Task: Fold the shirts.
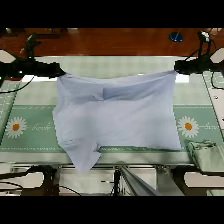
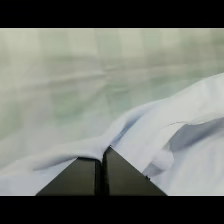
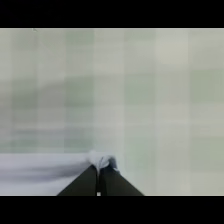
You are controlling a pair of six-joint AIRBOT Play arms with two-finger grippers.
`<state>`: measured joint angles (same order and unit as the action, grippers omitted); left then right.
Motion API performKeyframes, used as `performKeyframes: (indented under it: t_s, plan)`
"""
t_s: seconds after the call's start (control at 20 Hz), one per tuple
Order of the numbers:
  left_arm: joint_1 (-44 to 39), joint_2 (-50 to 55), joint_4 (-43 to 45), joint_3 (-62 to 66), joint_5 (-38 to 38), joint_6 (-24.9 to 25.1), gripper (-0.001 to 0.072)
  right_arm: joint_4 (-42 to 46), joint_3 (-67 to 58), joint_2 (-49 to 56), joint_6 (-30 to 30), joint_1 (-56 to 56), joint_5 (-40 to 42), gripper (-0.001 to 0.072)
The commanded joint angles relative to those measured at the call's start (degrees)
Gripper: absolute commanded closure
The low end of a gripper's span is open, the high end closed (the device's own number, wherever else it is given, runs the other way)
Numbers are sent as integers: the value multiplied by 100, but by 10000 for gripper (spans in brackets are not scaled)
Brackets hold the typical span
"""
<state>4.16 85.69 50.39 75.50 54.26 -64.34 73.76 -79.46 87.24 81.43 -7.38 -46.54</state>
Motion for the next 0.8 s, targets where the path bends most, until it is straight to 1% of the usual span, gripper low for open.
performKeyframes:
  t_s: [0.0,0.15,0.2,0.3,0.45,0.65,0.7,0.75]
  plan:
    - [-306,511,-4,103,-1235,94,684,-168,2,284,-28,4,1255,687]
    - [-385,680,-2,103,-1801,387,684,-162,2,361,-26,-44,1759,687]
    - [-376,717,15,101,-1891,387,685,-166,2,385,-20,-87,1801,687]
    - [-348,789,15,101,-1812,385,684,-164,2,450,-7,-146,1626,687]
    - [-339,841,15,101,-1082,382,685,-122,2,459,-9,-232,1062,687]
    - [-334,772,15,103,459,361,685,-122,2,358,-11,-407,-177,687]
    - [-334,756,39,101,909,240,686,-120,2,352,-35,-452,-568,687]
    - [-334,743,164,101,1274,-33,685,-118,2,354,-76,-481,-931,687]
